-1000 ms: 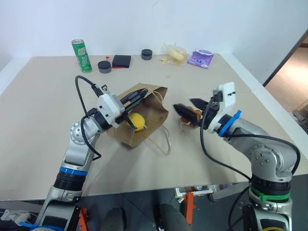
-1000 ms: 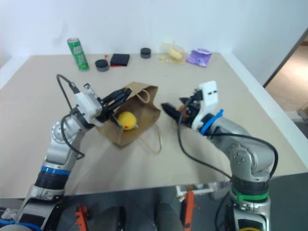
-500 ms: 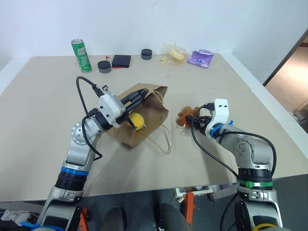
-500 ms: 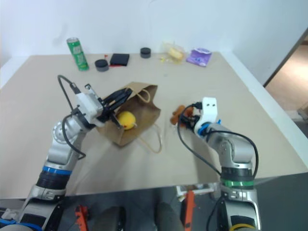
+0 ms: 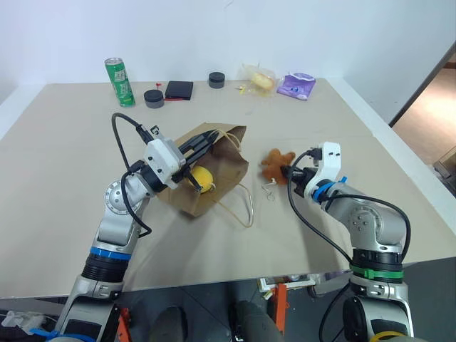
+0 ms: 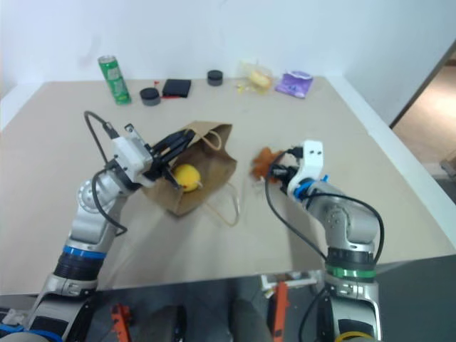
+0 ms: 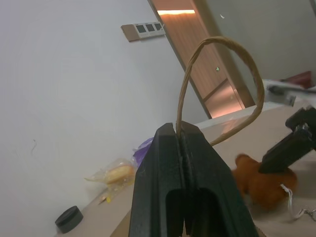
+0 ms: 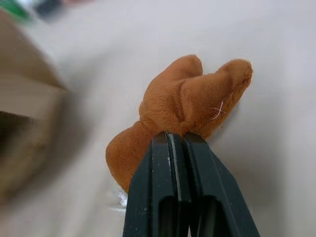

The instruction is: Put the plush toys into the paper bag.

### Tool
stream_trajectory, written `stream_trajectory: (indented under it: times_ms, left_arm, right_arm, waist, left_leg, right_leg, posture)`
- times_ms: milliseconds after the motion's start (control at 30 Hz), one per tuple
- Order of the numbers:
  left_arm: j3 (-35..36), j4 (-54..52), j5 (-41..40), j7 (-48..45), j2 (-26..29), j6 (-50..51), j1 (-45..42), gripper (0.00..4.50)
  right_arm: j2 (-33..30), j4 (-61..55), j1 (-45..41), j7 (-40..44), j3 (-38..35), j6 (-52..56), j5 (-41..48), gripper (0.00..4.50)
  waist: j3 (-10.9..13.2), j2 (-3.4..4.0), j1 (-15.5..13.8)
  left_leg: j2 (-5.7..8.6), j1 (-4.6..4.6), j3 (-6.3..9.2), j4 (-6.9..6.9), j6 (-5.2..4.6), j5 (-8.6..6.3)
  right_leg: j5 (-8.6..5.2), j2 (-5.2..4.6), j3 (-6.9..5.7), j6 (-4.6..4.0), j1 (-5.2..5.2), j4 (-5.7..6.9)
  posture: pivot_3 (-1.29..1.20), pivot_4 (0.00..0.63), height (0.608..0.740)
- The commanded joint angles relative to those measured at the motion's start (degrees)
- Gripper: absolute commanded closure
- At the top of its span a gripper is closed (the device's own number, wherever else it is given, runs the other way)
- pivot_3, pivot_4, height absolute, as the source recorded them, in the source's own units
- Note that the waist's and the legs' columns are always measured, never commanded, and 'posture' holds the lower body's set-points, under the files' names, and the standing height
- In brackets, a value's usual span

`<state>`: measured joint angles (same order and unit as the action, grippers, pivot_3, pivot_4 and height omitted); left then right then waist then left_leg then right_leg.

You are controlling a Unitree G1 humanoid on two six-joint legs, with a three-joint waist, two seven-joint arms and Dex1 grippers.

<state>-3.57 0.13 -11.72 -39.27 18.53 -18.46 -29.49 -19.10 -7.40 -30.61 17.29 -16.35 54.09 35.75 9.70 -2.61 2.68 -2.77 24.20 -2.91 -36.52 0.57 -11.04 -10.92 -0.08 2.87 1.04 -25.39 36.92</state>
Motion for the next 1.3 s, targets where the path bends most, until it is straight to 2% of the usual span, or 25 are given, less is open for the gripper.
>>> stream_trajectory:
  times_ms: [33,133,267,500,633,767,867,1033,1067,1100,1200,1300]
  left_arm:
    - [0.7,-1.1,-0.8,0.0,0.0,-1.0,-1.5,4.5]
    - [0.6,-0.9,-0.7,0.0,-0.1,-1.1,-1.7,4.5]
    - [0.5,-0.8,-0.4,0.2,-0.4,-1.3,-2.0,4.5]
    - [0.4,-1.1,-0.2,0.5,-0.6,-1.3,-1.9,4.5]
    - [0.5,-1.2,-0.1,0.6,-0.5,-1.3,-2.0,4.5]
    - [0.7,-1.4,0.3,1.2,-0.5,-1.2,-1.9,4.5]
    - [0.9,-1.7,0.3,1.6,-0.5,-1.1,-1.5,4.5]
    - [1.6,-0.8,-0.2,2.2,-0.4,-0.7,-1.5,4.5]
    - [1.7,-0.4,-0.3,2.2,-0.4,-0.7,-1.7,4.5]
    - [1.8,0.0,-0.4,2.1,-0.3,-0.7,-1.9,4.5]
    - [2.0,0.6,-0.5,2.0,-0.3,-0.7,-2.2,4.5]
    - [2.1,0.8,-0.6,1.9,-0.5,-0.6,-2.4,4.5]
  right_arm:
    - [-1.9,-11.3,-1.8,5.2,-2.8,5.1,12.2,4.44]
    - [-2.1,-14.5,-2.1,4.3,1.0,9.2,15.0,4.44]
    - [2.6,-15.1,-3.2,2.4,6.9,9.9,15.8,4.44]
    - [10.7,-0.8,-8.9,1.5,18.7,1.3,4.2,4.44]
    - [14.5,8.0,-13.4,1.9,19.8,-5.6,-0.8,4.44]
    - [15.0,9.2,-12.6,3.6,20.5,-10.3,-3.7,4.44]
    - [13.2,4.4,-9.8,5.9,19.6,-10.5,-2.8,3.39]
    - [6.5,-5.4,-2.8,10.0,18.4,-9.3,-1.1,1.02]
    - [5.2,-6.8,-1.7,10.5,18.3,-9.5,-1.2,0.68]
    - [3.3,-8.6,-0.2,11.2,17.9,-9.8,-1.4,0.03]
    - [-2.9,-13.9,4.4,14.5,17.4,-10.7,-2.1,0.03]
    - [-12.8,-19.7,11.6,20.2,19.9,-13.9,-6.1,0.03]
  waist:
    - [0.0,0.01,0.0]
    - [0.0,0.0,0.0]
    - [0.0,0.01,0.0]
    - [0.0,0.0,0.0]
    - [0.0,0.0,0.0]
    - [0.0,0.0,-0.1]
    - [0.0,0.0,-0.1]
    - [0.0,0.0,-0.2]
    - [0.0,0.0,-0.2]
    - [0.0,0.0,-0.2]
    - [0.0,0.0,-0.1]
    - [0.0,0.0,-0.2]
  left_leg:
    - [0.0,0.0,0.01,0.03,0.0,0.0]
    - [-0.01,-0.01,0.01,0.04,-0.03,-0.03]
    - [-0.02,-0.05,0.01,0.03,-0.03,-0.02]
    - [-0.02,-0.03,-0.01,-0.01,-0.03,-0.01]
    - [-0.01,0.03,0.02,-0.01,-0.03,-0.01]
    - [0.0,0.08,0.04,0.0,-0.02,-0.02]
    - [0.02,0.11,0.04,0.0,-0.02,-0.03]
    - [0.07,0.11,0.04,0.0,-0.02,-0.03]
    - [0.07,0.11,0.03,0.0,-0.02,-0.02]
    - [0.06,0.09,0.03,0.0,-0.02,-0.02]
    - [0.03,0.03,0.04,0.0,-0.01,-0.02]
    - [0.03,0.03,0.07,0.02,-0.02,-0.02]
  right_leg:
    - [-0.02,0.0,0.0,0.01,-0.01,0.0]
    - [-0.06,0.0,-0.02,0.01,0.0,-0.01]
    - [-0.03,0.01,-0.02,-0.04,0.01,0.01]
    - [-0.01,0.02,-0.01,-0.03,0.0,0.02]
    - [-0.01,0.02,-0.04,-0.03,-0.02,0.02]
    - [-0.05,-0.01,-0.07,0.0,-0.03,0.0]
    - [-0.06,-0.06,-0.07,0.02,-0.03,-0.01]
    - [-0.08,-0.12,-0.08,0.04,-0.02,-0.02]
    - [-0.07,-0.12,-0.07,0.04,-0.02,-0.02]
    - [-0.07,-0.12,-0.07,0.04,-0.02,-0.02]
    - [-0.07,-0.07,-0.08,0.01,-0.01,0.01]
    - [-0.1,-0.07,-0.1,-0.04,-0.01,0.01]
  posture:
    - [0.0,0.15,0.74]
    - [0.0,0.15,0.74]
    - [0.0,0.15,0.74]
    - [0.0,0.15,0.74]
    - [0.0,0.15,0.74]
    - [0.0,0.15,0.74]
    - [0.0,0.15,0.74]
    - [0.0,0.15,0.74]
    - [0.0,0.15,0.74]
    - [0.0,0.15,0.74]
    - [0.0,0.15,0.74]
    - [0.0,0.15,0.74]
